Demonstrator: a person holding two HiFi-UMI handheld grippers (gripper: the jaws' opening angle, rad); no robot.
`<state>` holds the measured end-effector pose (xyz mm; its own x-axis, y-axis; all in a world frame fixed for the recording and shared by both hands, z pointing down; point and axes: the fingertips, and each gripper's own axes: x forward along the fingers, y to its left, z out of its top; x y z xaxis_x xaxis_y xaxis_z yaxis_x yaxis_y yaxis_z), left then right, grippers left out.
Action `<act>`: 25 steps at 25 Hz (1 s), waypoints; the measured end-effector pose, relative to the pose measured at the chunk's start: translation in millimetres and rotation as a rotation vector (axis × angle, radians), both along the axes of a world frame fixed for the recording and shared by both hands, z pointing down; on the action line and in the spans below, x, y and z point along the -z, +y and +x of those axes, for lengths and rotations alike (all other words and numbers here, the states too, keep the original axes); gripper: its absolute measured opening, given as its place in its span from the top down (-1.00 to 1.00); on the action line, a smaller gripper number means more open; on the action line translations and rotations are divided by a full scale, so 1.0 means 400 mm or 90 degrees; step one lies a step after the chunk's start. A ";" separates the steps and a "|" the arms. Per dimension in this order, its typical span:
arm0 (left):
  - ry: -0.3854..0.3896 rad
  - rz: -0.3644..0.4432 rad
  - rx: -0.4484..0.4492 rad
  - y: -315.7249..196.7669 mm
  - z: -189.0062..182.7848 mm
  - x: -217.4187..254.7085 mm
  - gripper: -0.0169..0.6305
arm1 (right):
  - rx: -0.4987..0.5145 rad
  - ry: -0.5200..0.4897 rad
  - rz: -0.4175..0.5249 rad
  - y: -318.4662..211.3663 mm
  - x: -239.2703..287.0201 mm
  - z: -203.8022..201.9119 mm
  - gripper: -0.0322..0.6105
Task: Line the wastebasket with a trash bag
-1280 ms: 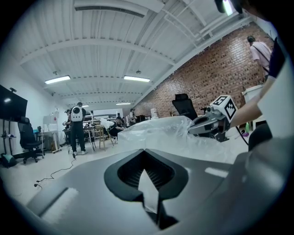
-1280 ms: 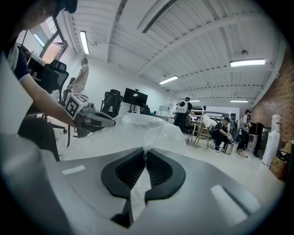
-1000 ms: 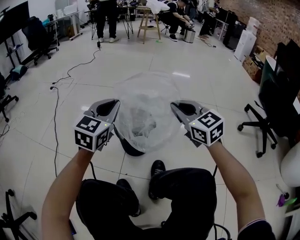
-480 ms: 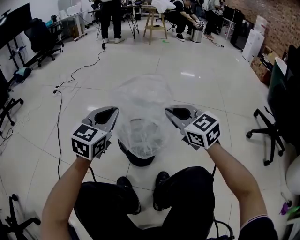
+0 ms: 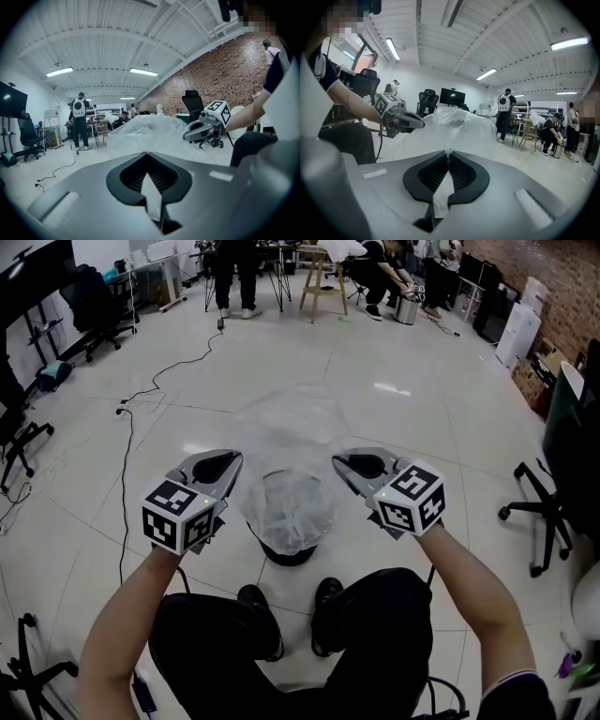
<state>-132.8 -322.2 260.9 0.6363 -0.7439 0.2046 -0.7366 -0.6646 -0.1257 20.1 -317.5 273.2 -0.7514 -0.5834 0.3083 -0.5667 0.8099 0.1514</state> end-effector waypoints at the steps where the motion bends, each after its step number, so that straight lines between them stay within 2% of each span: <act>1: 0.002 -0.002 0.000 0.007 -0.001 0.003 0.91 | 0.001 0.000 -0.001 0.006 0.002 -0.002 0.89; 7: 0.008 -0.011 0.011 0.032 -0.005 0.006 0.91 | -0.005 -0.002 -0.009 0.025 0.010 0.005 0.89; 15: 0.013 -0.027 0.027 -0.006 -0.012 -0.025 0.91 | -0.023 0.007 -0.034 -0.020 -0.020 0.014 0.89; 25: 0.000 -0.061 0.037 -0.059 -0.019 -0.112 0.91 | -0.019 0.003 -0.069 -0.077 -0.107 0.009 0.89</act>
